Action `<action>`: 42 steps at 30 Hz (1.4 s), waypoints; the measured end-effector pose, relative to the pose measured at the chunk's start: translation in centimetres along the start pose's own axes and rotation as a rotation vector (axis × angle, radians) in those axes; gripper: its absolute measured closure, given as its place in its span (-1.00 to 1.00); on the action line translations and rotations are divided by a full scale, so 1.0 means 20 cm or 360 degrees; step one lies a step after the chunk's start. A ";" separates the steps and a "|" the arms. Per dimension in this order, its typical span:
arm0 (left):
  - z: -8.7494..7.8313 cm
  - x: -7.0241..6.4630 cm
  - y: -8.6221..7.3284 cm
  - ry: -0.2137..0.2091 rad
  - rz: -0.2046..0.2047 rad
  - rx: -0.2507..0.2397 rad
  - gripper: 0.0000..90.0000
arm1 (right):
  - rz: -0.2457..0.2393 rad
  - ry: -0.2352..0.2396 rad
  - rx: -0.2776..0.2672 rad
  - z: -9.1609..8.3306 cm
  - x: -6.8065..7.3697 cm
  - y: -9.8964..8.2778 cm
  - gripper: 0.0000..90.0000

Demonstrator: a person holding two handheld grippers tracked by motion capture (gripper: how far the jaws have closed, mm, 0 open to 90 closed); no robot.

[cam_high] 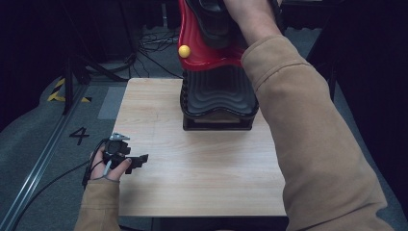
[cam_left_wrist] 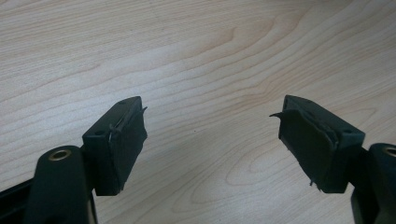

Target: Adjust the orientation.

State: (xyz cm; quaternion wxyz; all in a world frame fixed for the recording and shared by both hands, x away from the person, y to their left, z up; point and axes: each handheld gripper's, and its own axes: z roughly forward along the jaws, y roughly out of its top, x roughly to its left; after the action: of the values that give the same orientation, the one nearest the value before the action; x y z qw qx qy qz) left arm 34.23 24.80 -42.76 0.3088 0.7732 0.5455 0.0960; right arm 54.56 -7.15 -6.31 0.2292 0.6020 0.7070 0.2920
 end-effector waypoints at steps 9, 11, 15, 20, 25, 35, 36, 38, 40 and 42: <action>0.00 0.00 0.00 0.0008 0.0013 0.0002 -0.47 | 0.0039 -0.0050 -0.0014 0.11 0.01 -0.07 0.82; 0.00 0.00 0.00 0.0007 0.0009 -0.0002 -0.48 | 0.0069 -0.0049 -0.0010 0.14 0.01 -0.08 0.82; 0.00 0.00 0.00 -0.0002 0.0005 0.0000 -0.47 | 0.0106 -0.0036 -0.0033 0.16 0.00 -0.08 0.81; 0.00 0.00 0.00 0.0001 0.0010 -0.0006 -0.47 | 0.0056 -0.0051 -0.0013 0.16 0.02 -0.08 0.76; 0.00 0.00 0.00 0.0000 0.0009 -0.0001 -0.47 | 0.0034 -0.0040 0.0014 0.16 0.01 -0.08 0.51; 0.00 -0.02 0.01 0.0004 0.0025 0.0000 -0.47 | 0.0016 0.0055 0.0018 0.12 -0.03 -0.10 0.17; 0.00 -0.02 0.01 0.0001 0.0023 0.0001 -0.47 | 0.0024 0.0076 0.0022 0.11 -0.03 -0.10 0.13; 0.00 -0.03 0.01 -0.0001 0.0025 0.0003 -0.47 | 0.0014 0.0093 0.0012 0.10 -0.05 -0.11 0.09; 0.00 -0.04 0.02 0.0001 0.0039 0.0006 -0.47 | 0.0005 0.0092 0.0001 0.08 -0.06 -0.11 0.06; 0.00 -0.04 0.02 0.0005 0.0046 0.0007 -0.47 | 0.0020 0.0105 -0.0009 0.07 -0.10 -0.12 0.05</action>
State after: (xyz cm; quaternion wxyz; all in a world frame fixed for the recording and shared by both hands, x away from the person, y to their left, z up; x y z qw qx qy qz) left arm 34.23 23.94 -42.40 0.3049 0.7814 0.5351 0.1005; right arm 54.16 -9.09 -9.09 0.2056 0.5959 0.7095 0.3151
